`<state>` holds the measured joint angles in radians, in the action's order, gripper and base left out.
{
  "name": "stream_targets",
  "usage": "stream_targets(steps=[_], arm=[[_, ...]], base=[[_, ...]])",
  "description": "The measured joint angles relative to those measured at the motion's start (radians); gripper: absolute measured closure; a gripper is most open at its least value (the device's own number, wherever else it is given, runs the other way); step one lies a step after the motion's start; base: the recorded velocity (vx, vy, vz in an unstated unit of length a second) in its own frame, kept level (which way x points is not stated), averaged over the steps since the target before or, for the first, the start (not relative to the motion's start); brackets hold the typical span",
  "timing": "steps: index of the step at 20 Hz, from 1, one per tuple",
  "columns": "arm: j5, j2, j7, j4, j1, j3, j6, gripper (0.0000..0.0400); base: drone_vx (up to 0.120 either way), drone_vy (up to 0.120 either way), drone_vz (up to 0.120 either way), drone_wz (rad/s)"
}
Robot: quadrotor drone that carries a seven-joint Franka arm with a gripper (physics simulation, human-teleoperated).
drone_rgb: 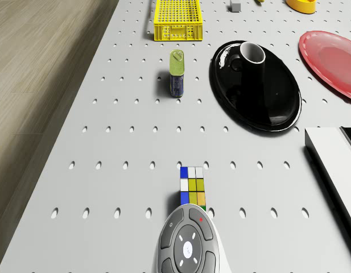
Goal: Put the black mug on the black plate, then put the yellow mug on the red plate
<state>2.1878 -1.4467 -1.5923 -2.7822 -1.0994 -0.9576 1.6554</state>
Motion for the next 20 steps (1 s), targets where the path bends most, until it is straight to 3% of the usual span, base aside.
stream_targets(steps=[3, 6, 10, 14, 20], arm=[[0.003, 0.004, -0.001, -0.002, 0.001, 0.002, -0.004, 0.0000], [0.006, 0.007, -0.001, -0.002, 0.002, 0.004, -0.007, 0.0141], [0.008, 0.011, 0.001, -0.003, 0.005, 0.005, -0.011, 0.0235], [0.011, 0.015, 0.002, -0.004, 0.007, 0.006, -0.015, 0.0270], [0.014, 0.020, 0.005, -0.004, 0.011, 0.008, -0.020, 0.0286]], base=[[0.000, 0.000, 0.000, 0.000], [0.000, 0.000, 0.000, 0.000], [0.000, 0.000, 0.000, 0.000], [0.000, 0.000, 0.000, 0.000], [0.000, 0.000, 0.000, 0.000]])
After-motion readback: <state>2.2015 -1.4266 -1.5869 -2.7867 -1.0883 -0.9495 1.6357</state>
